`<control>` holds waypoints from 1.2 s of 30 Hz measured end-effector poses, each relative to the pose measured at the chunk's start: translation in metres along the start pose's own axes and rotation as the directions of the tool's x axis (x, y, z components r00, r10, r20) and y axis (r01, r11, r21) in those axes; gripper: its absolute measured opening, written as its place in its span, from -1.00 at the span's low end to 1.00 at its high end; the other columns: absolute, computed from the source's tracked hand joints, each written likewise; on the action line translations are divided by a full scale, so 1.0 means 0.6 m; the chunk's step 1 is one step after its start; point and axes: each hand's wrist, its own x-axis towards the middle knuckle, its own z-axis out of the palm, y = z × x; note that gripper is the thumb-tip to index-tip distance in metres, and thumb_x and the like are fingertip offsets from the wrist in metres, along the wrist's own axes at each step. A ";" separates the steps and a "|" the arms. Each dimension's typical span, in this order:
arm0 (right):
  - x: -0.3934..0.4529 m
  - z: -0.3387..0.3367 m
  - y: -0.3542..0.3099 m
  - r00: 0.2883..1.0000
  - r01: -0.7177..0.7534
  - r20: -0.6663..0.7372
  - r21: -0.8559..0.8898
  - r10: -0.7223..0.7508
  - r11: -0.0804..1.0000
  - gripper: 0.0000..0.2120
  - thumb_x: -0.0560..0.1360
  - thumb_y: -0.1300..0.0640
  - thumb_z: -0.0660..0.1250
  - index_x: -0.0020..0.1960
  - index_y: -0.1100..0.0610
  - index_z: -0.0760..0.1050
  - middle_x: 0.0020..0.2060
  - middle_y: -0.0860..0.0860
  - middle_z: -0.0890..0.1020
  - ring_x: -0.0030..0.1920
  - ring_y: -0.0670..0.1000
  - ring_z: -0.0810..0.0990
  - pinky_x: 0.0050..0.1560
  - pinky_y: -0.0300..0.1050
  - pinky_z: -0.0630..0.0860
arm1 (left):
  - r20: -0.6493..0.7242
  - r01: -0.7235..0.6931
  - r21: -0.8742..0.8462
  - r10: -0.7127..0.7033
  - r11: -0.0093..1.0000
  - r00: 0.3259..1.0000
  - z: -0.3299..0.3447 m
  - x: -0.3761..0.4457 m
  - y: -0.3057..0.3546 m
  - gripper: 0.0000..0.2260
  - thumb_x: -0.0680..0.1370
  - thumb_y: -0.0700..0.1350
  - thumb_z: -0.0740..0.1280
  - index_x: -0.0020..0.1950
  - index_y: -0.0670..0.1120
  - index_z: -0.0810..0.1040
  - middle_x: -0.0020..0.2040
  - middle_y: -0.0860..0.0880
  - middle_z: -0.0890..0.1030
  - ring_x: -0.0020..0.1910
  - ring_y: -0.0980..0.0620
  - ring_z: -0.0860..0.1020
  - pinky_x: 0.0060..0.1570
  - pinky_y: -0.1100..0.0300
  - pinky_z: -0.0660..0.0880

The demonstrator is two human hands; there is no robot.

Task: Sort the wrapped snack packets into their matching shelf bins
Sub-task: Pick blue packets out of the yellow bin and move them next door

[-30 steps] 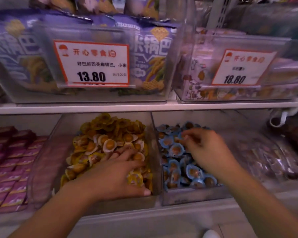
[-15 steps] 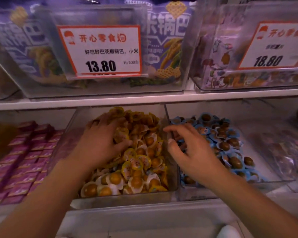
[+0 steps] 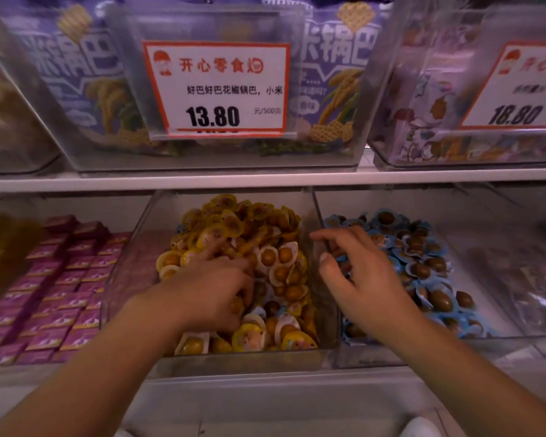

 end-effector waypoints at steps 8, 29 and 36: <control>0.007 0.013 -0.085 0.956 0.290 0.094 -0.200 -0.277 0.936 -0.67 0.53 0.11 0.14 0.23 0.02 0.54 0.11 -0.03 0.55 0.10 -0.02 0.53 0.10 -0.14 0.53 | -0.134 0.239 0.073 -0.228 0.968 0.964 -0.027 -0.038 -0.015 -0.69 0.30 0.26 0.26 -0.04 0.18 0.53 0.03 0.18 0.50 0.11 0.09 0.51 0.34 0.03 0.20; 0.056 0.165 -0.052 0.716 0.037 0.602 -0.538 0.353 0.842 -0.22 0.31 -0.24 0.42 0.47 -0.10 0.28 0.45 0.10 0.31 0.31 0.14 0.46 0.25 0.02 0.51 | -0.249 0.156 0.053 -0.139 0.986 0.959 0.027 -0.032 0.001 -0.33 0.35 0.17 0.41 0.45 0.24 0.32 0.06 0.10 0.64 0.10 -0.04 0.51 0.41 -0.16 -0.10; 0.051 0.165 -0.058 0.760 -0.003 0.540 -0.555 0.362 0.832 -0.40 0.36 -0.18 0.38 0.33 0.02 0.41 0.21 0.07 0.50 0.15 0.15 0.58 0.10 0.00 0.58 | -0.289 0.103 0.005 -0.097 0.995 0.952 0.029 -0.027 0.001 -0.44 0.40 0.22 0.34 0.39 0.19 0.33 0.06 0.05 0.65 0.12 -0.09 0.55 0.41 -0.15 -0.02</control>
